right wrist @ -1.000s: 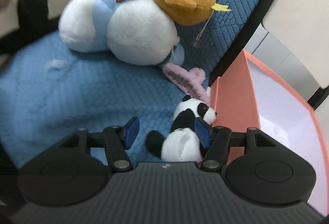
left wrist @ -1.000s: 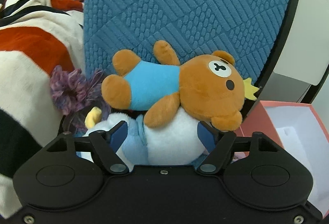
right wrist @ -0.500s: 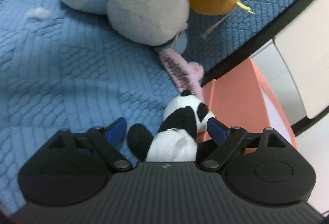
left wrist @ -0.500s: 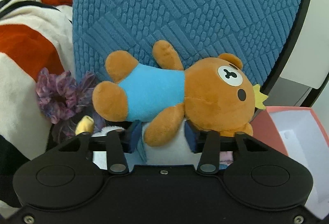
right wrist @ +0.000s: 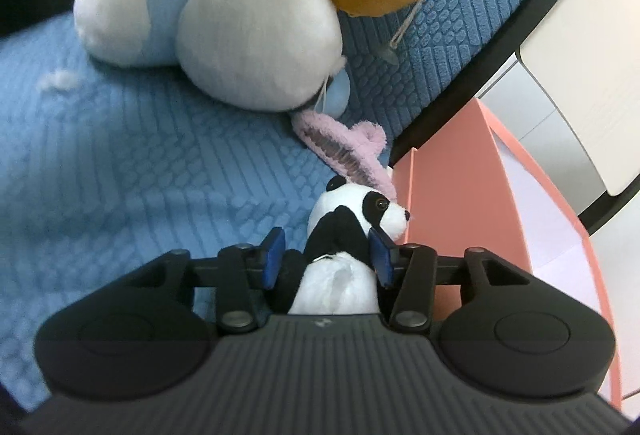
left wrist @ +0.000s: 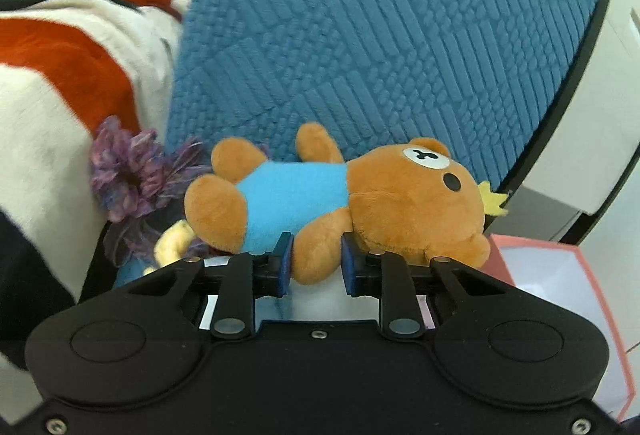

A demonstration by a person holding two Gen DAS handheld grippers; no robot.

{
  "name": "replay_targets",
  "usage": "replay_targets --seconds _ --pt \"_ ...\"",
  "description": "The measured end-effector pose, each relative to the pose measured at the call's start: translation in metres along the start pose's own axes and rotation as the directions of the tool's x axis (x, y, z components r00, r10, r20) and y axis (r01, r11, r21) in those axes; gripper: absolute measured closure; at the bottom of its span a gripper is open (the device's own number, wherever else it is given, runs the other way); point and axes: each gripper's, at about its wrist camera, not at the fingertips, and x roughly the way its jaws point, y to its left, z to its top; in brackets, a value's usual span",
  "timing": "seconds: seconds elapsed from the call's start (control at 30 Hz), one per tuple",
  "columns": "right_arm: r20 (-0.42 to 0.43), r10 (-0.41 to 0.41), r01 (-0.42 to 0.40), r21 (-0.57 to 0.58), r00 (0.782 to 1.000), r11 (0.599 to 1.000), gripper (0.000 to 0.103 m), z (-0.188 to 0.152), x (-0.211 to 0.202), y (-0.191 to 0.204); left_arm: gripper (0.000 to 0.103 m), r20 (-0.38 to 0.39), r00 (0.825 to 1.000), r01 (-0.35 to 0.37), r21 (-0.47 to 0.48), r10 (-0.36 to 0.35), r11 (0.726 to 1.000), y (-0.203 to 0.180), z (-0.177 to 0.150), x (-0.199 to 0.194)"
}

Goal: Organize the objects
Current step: 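Grasp the brown bear with the left tool while the right tool grasps the panda, then lift the brown bear with the left tool while the right tool carries the panda to the box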

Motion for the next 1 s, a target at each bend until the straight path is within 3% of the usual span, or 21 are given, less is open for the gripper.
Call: replay_targets --seconds 0.03,0.27,0.37,0.67,1.0 --pt "0.012 0.009 -0.009 0.012 1.000 1.000 0.074 0.002 -0.002 -0.002 0.081 0.009 1.000 -0.002 -0.018 0.002 1.000 0.005 0.000 -0.005" --pt "0.077 0.122 -0.129 0.099 0.990 0.987 0.074 0.010 -0.017 -0.008 0.082 0.105 0.994 -0.009 -0.154 0.026 0.988 0.041 -0.003 -0.048" --pt "0.108 0.170 -0.184 0.131 0.979 0.974 0.074 0.014 -0.027 -0.008 0.082 0.108 0.994 0.012 -0.191 0.009 0.982 0.048 -0.005 -0.056" --pt "0.086 0.231 -0.245 0.277 0.969 0.929 0.074 0.007 -0.040 -0.020 0.082 0.079 0.997 0.006 -0.105 0.002 0.994 0.009 -0.035 -0.076" --pt "0.007 0.279 -0.259 0.397 0.960 0.880 0.073 -0.016 -0.043 -0.035 0.081 -0.031 0.997 -0.075 0.048 0.077 0.996 -0.031 -0.089 -0.076"
